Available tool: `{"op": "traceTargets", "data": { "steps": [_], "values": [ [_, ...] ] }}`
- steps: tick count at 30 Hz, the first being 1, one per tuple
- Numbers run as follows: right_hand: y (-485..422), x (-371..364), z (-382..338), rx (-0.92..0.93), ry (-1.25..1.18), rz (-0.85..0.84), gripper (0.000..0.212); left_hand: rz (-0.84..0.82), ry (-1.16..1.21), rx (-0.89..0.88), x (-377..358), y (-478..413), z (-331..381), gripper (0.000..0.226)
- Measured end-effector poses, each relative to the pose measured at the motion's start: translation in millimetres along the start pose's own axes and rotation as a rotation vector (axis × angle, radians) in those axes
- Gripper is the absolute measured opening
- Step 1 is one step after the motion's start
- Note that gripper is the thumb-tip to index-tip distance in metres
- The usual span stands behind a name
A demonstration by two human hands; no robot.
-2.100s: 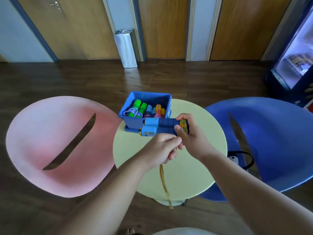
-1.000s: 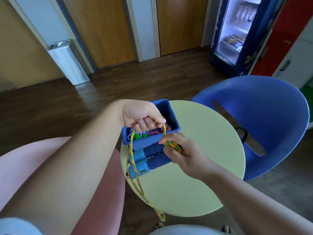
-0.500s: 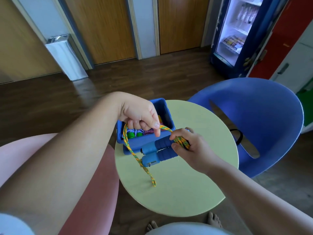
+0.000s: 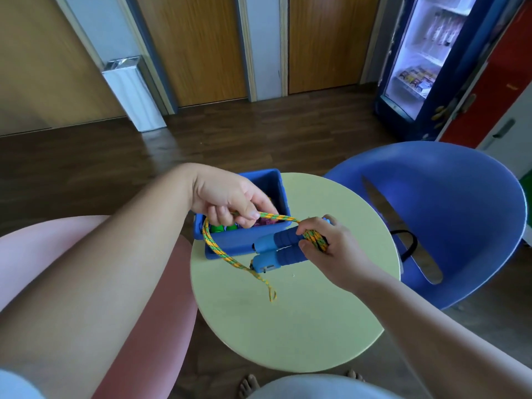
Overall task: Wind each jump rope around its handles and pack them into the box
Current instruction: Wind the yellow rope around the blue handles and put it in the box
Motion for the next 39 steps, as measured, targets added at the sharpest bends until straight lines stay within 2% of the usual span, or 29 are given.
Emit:
{"op": "traceTargets", "data": {
  "steps": [3, 6, 9, 10, 13, 15, 17, 19, 21, 24, 26, 29, 31, 32, 34, 36, 39],
  "values": [
    [2, 6, 0, -0.004, -0.095, 0.019, 0.030, 0.214, 0.052, -0.148, 22, -2, 10, 0.028],
    [5, 7, -10, 0.011, -0.267, -0.017, 0.024, 0.522, -0.118, -0.283, 47, 4, 19, 0.014],
    [7, 9, -22, 0.027, -0.417, -0.034, 0.017, 0.640, -0.217, -0.310, 47, -2, 9, 0.008],
    [6, 11, -25, 0.031, -0.440, -0.032, 0.017, 0.677, -0.222, -0.291, 45, -5, 2, 0.012],
    [0, 22, -24, 0.024, -0.414, -0.007, 0.026, 0.808, -0.278, -0.256, 36, -14, -20, 0.043],
    [-6, 29, -17, 0.015, -0.301, 0.024, 0.031, 0.867, -0.251, -0.268, 30, -16, -32, 0.046],
    [-11, 30, -5, -0.003, -0.126, 0.030, 0.032, 0.849, -0.187, -0.230, 24, -19, -47, 0.038],
    [-12, 27, 8, -0.029, 0.013, 0.003, 0.034, 0.761, -0.092, -0.145, 16, -23, -62, 0.030],
    [-9, 26, 18, -0.062, 0.029, -0.009, 0.035, 0.737, -0.103, -0.157, 13, -16, -53, 0.020],
    [-2, 21, 18, -0.072, -0.065, -0.011, 0.033, 0.882, -0.180, -0.306, 28, 8, -37, 0.008],
    [3, 11, 7, -0.056, -0.203, -0.048, 0.030, 1.009, -0.216, -0.370, 38, 25, -27, 0.011],
    [6, 3, -17, -0.051, -0.446, -0.081, 0.024, 1.051, -0.176, -0.347, 41, 17, -44, 0.018],
    [3, 6, -33, -0.042, -0.534, -0.068, 0.023, 0.952, -0.040, -0.233, 36, -10, -88, 0.024],
    [0, 7, -40, -0.036, -0.570, -0.062, 0.023, 0.890, 0.001, -0.108, 25, -23, -114, 0.029],
    [-8, 8, -49, -0.023, -0.632, -0.052, 0.020, 0.779, -0.032, 0.073, -13, -36, -123, 0.020],
    [-20, 5, -48, -0.013, -0.628, -0.039, 0.014, 0.682, 0.045, -0.074, -53, -53, -86, 0.030],
    [-35, -7, -30, -0.014, -0.542, -0.016, 0.015, 0.631, 0.210, -0.273, -97, -52, -31, 0.038]
  ]
}}
Point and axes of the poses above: each hand's wrist, its own y-axis away from the middle knuckle, its own x-axis out of the back of the hand, z = x × y, the point moved 10 cm from there along -y, towards the middle knuckle, and after that the axes turned 4 degrees about -x, right-handed, at the moved point
